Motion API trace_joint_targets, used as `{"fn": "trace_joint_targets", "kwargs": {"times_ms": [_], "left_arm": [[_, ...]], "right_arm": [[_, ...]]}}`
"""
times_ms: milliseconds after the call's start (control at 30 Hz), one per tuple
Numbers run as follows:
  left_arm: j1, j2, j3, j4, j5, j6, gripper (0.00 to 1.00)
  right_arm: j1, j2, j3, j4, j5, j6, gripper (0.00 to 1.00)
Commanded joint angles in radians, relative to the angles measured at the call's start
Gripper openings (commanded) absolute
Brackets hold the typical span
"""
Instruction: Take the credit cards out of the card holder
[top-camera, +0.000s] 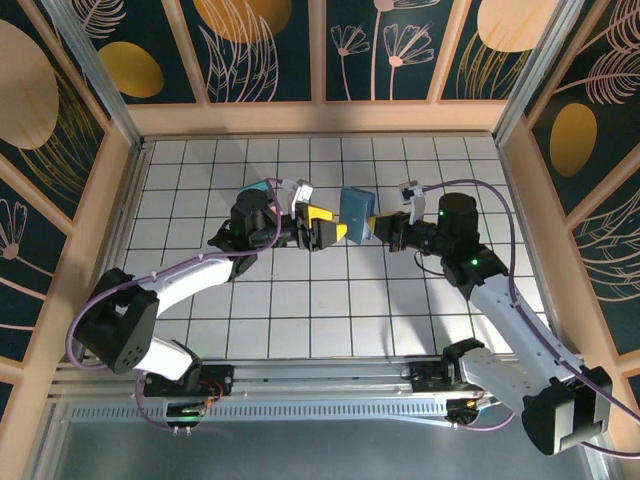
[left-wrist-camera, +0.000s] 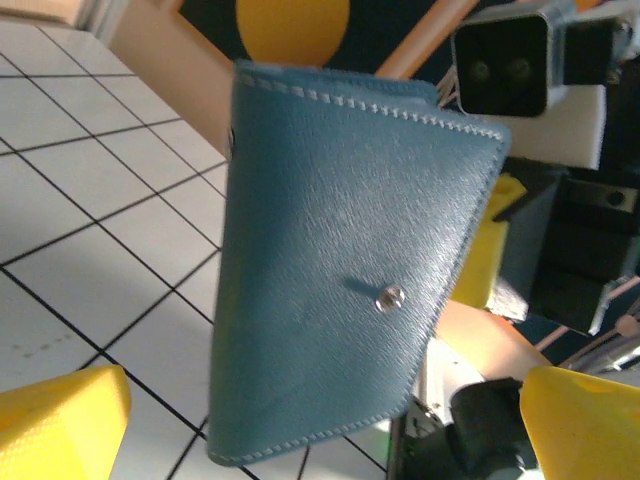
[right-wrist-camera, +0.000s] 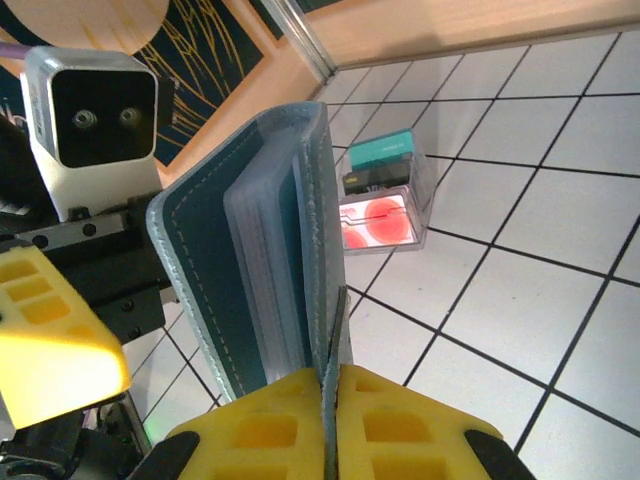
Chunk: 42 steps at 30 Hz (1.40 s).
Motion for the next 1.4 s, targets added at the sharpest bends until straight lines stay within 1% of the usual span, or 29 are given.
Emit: {"fn": "trace_joint_targets", "kwargs": {"times_ms": [0,100,267,467,533,567,667,1000,1233,1367], "left_arm": [[-0.003,-0.005,0.054,-0.019,-0.072,0.035,0.99],[-0.002,0.005,0.071,-0.02,-0.087,0.04,0.99],[-0.005,0.014,0.078,-0.021,-0.079,0.044,0.99],[-0.009,-0.017,0.047,-0.025,-0.087,0.057,0.99],[-0.009,-0.027,0.036,-0.037,-0.098,0.063,0.99],[-0.008,-0.031,0.031,-0.045,-0.106,0.066,0.99],[-0.008,-0.033,0.028,-0.076,-0.137,0.075,0.99],[-0.009,-0.017,0.031,-0.128,-0.243,0.063,0.99],[-0.017,-0.006,0.029,-0.092,-0.229,0.041,0.99],[-0.026,-0.002,0.032,-0.071,-0.219,0.04,0.99]], "right_arm": [[0.019,-0.002,0.061,-0.033,0.058,0.009,0.0],[0.04,0.015,0.093,-0.067,0.09,0.01,0.0],[0.106,0.047,0.139,-0.119,0.191,-0.006,0.0],[0.163,0.101,0.193,-0.163,0.287,0.006,0.0],[0.172,0.12,0.212,-0.177,0.317,-0.003,0.0],[0.195,0.127,0.218,-0.182,0.33,-0.004,0.0],[0.214,0.145,0.239,-0.193,0.348,-0.007,0.0],[0.232,0.163,0.299,-0.249,0.413,0.037,0.0],[0.238,0.196,0.364,-0.342,0.482,0.087,0.0],[0.247,0.209,0.386,-0.357,0.494,0.092,0.0]]}}
